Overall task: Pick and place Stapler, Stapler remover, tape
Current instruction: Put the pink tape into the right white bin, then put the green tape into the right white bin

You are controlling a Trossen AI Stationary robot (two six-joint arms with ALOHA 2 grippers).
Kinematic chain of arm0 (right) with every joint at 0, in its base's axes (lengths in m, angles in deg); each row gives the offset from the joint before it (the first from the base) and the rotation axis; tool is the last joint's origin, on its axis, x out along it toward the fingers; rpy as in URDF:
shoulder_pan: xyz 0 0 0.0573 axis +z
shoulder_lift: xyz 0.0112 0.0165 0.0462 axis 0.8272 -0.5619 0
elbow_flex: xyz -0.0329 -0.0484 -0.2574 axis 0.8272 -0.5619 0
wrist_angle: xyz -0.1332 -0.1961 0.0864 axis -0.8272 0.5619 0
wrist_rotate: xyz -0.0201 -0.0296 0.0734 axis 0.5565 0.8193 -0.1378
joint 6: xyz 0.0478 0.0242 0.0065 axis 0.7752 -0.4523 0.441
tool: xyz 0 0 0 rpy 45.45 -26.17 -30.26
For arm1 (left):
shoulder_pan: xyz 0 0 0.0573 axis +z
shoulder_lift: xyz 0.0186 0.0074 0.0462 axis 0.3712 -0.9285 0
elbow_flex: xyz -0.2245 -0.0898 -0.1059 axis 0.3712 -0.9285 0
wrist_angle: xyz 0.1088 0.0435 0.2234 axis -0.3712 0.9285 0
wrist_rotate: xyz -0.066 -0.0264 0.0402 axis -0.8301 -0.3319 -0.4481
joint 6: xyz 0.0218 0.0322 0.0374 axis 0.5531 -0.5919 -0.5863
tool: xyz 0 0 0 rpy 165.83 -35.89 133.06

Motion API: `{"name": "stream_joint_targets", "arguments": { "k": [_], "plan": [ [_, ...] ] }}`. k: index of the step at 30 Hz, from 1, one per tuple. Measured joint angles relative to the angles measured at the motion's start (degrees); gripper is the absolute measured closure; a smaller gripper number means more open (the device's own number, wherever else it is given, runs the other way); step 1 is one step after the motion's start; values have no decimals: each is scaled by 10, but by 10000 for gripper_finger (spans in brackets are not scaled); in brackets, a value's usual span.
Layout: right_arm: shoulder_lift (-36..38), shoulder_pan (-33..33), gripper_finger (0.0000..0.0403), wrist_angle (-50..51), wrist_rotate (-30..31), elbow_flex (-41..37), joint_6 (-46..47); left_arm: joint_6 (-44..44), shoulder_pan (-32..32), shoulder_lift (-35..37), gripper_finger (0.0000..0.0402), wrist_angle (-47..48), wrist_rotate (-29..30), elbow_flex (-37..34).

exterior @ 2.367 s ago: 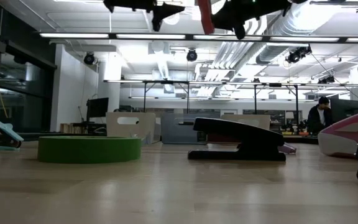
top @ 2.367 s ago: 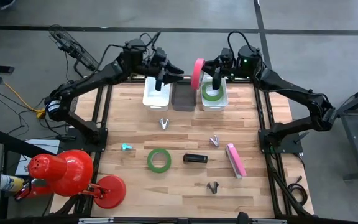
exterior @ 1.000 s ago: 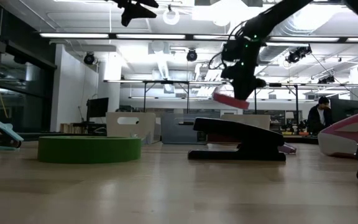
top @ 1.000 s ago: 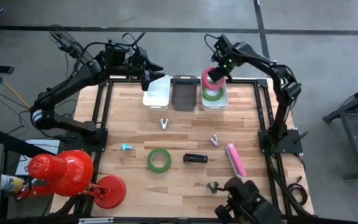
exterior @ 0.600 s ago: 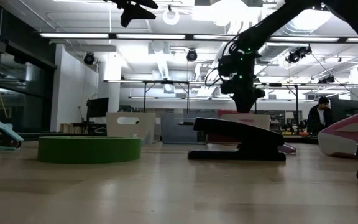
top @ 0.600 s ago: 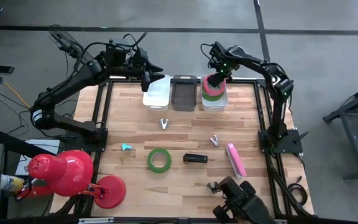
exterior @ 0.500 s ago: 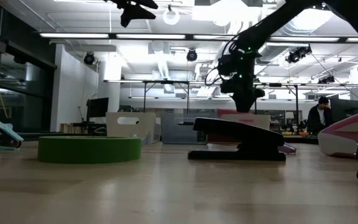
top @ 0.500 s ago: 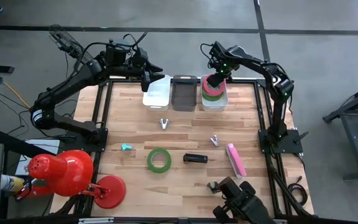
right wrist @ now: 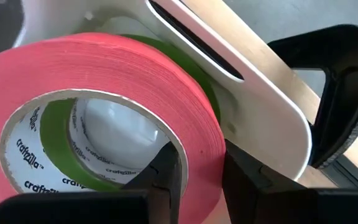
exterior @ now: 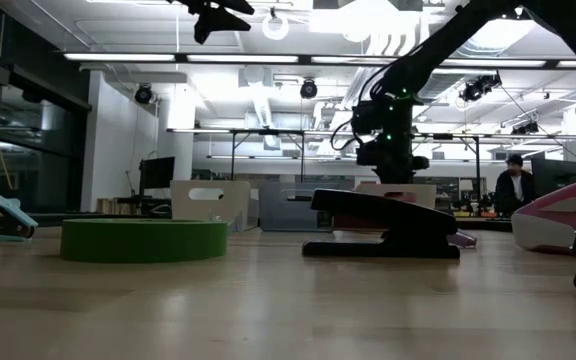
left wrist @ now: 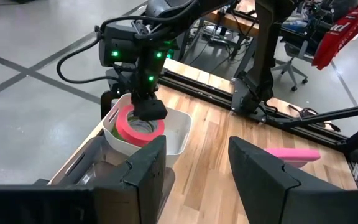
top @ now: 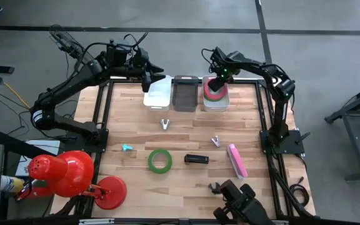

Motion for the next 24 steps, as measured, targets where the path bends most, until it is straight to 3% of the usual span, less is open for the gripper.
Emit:
{"name": "stream_joint_targets", "arguments": {
  "k": [6, 12, 15, 24],
  "plan": [
    [0, 0, 325, -1, 0, -2, 3, 0, 0, 0, 229, 0, 0, 0],
    [0, 0, 234, 0, -2, -2, 3, 0, 0, 0, 229, 0, 0, 0],
    [3, 0, 208, 0, -8, -2, -4, 0, 0, 0, 229, 0, 0, 0],
    [51, -4, 192, 11, -1, 27, -13, 0, 0, 0, 229, 15, 1, 0]
  ]
}}
